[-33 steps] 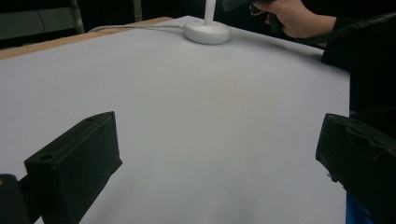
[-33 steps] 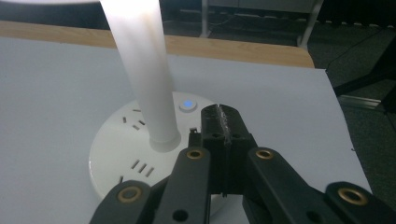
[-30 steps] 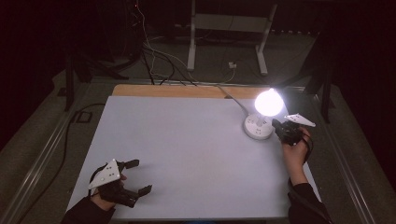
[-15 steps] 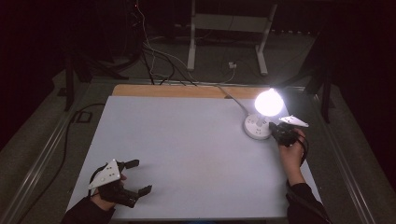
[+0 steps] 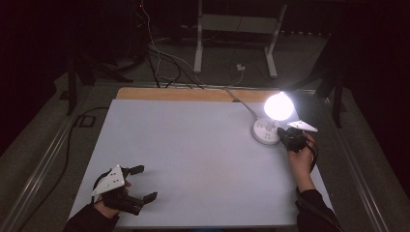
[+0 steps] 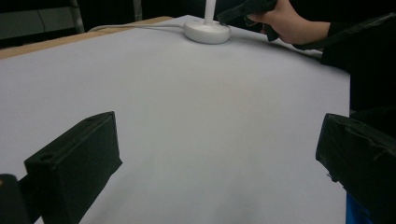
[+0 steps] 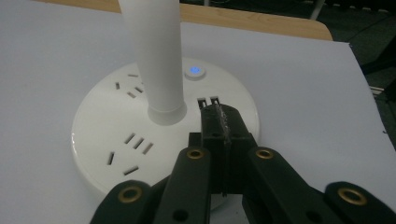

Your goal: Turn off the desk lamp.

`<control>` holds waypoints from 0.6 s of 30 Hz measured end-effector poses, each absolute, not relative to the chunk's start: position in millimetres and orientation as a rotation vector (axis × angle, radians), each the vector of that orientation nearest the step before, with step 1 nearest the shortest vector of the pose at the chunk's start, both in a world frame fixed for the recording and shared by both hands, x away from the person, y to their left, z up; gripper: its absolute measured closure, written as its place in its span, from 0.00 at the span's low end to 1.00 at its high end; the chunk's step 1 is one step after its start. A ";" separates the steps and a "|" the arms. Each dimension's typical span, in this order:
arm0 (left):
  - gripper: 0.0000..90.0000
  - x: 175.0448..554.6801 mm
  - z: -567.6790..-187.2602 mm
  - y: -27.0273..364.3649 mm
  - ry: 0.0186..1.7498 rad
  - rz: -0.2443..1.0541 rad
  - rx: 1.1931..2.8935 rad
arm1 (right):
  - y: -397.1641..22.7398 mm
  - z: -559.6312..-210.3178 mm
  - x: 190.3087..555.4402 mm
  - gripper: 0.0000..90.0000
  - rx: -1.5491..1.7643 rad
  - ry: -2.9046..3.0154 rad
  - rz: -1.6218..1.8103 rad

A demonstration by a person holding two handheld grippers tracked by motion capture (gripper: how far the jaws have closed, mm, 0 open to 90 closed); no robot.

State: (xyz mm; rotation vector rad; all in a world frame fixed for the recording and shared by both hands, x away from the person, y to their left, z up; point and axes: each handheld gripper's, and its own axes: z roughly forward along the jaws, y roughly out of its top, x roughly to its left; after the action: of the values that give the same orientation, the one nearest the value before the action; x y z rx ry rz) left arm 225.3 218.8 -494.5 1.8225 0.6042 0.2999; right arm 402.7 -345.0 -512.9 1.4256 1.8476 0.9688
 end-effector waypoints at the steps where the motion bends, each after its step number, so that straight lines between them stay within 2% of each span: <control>1: 0.00 225.3 -494.4 218.7 0.604 0.300 1.822 | -345.2 -513.9 401.9 1.00 1.421 1.842 0.975; 7: 0.00 224.6 -493.8 219.6 0.604 0.302 1.816 | -343.0 -508.9 400.9 1.00 1.386 1.852 0.956; 11: 0.00 225.7 -494.4 219.3 0.607 0.298 1.818 | -350.5 -496.8 396.5 0.94 1.404 1.796 1.029; 14: 0.00 224.9 -493.8 219.2 0.602 0.302 1.817 | -352.7 -492.8 392.5 0.84 1.389 1.784 1.039; 17: 0.00 224.9 -493.8 219.7 0.607 0.303 1.815 | -355.3 -489.1 388.9 0.63 1.363 1.794 1.086; 18: 0.00 225.0 -493.8 219.7 0.606 0.302 1.815 | -356.1 -488.0 388.1 0.58 1.368 1.813 1.115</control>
State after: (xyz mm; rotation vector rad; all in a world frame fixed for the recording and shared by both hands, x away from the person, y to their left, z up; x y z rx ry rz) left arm 225.0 219.7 -493.8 1.8152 0.6060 0.3025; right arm 388.1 -356.1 -488.0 1.3677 1.8132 1.1151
